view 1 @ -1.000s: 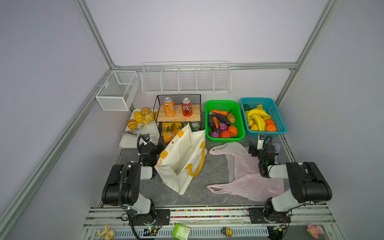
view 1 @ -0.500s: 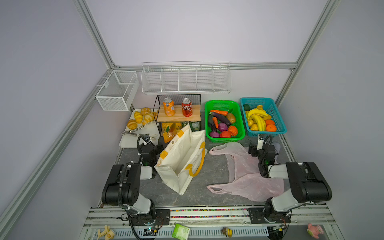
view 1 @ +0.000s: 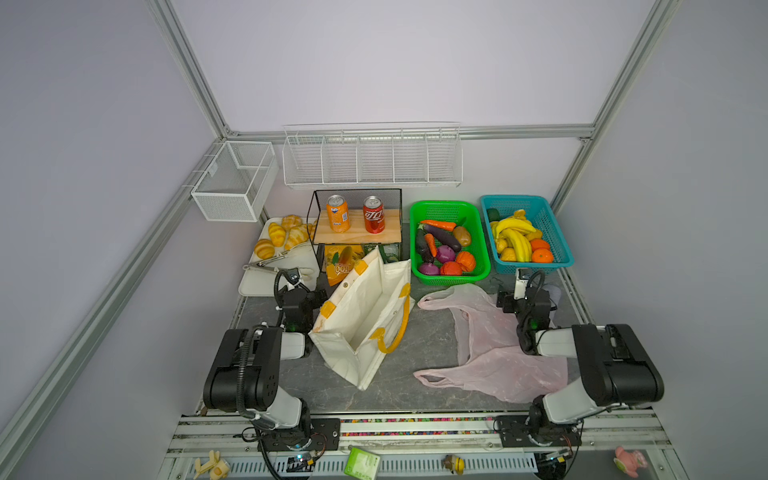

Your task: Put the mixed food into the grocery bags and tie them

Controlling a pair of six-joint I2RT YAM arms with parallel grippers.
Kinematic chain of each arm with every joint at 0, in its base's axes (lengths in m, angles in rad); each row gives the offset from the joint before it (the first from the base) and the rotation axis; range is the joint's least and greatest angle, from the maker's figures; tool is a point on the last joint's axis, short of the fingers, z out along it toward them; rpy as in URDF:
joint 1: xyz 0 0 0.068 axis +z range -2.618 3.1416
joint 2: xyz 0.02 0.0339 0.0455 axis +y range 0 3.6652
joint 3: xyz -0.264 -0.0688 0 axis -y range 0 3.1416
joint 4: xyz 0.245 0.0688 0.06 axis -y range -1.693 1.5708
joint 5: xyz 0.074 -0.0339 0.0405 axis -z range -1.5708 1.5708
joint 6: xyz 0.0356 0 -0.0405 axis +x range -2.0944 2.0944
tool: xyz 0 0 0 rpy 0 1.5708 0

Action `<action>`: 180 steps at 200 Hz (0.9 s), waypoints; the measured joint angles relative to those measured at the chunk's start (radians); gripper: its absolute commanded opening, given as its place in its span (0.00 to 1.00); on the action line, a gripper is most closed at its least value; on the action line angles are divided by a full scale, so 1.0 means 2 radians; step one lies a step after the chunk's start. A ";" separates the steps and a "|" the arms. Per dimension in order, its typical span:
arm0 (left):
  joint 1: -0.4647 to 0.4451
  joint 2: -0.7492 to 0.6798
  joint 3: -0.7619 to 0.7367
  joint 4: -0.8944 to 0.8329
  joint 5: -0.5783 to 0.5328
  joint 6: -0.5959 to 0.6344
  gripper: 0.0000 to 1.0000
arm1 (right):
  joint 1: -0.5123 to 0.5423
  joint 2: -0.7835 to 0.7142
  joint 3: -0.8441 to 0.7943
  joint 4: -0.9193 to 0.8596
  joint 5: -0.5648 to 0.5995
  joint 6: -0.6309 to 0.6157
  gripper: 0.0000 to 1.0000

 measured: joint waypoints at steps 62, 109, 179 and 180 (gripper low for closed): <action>0.000 0.000 0.000 0.000 0.000 0.000 0.99 | 0.000 0.000 0.000 0.000 -0.002 0.000 0.89; 0.000 0.000 0.000 0.000 -0.001 0.000 0.99 | 0.000 0.000 0.000 0.000 -0.001 0.000 0.89; 0.000 -0.149 -0.001 -0.095 -0.119 -0.059 0.99 | 0.035 -0.182 0.036 -0.154 0.097 0.035 0.89; 0.001 -0.154 0.000 -0.099 -0.122 -0.062 0.99 | 0.035 -0.190 0.037 -0.160 0.099 0.039 0.89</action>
